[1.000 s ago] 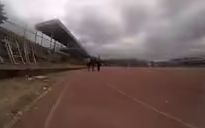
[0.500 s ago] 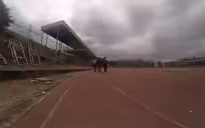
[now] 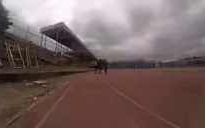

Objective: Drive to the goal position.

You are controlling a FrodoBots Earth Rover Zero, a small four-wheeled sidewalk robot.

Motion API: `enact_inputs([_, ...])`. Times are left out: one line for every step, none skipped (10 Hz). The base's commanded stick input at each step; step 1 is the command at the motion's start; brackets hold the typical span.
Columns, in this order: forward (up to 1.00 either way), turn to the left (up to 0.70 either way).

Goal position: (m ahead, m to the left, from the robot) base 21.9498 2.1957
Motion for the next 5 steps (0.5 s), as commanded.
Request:
enact_inputs([0.7, 0.0])
enact_inputs([0.7, 0.0])
enact_inputs([0.7, 0.0])
enact_inputs([0.7, 0.0])
enact_inputs([0.7, 0.0])
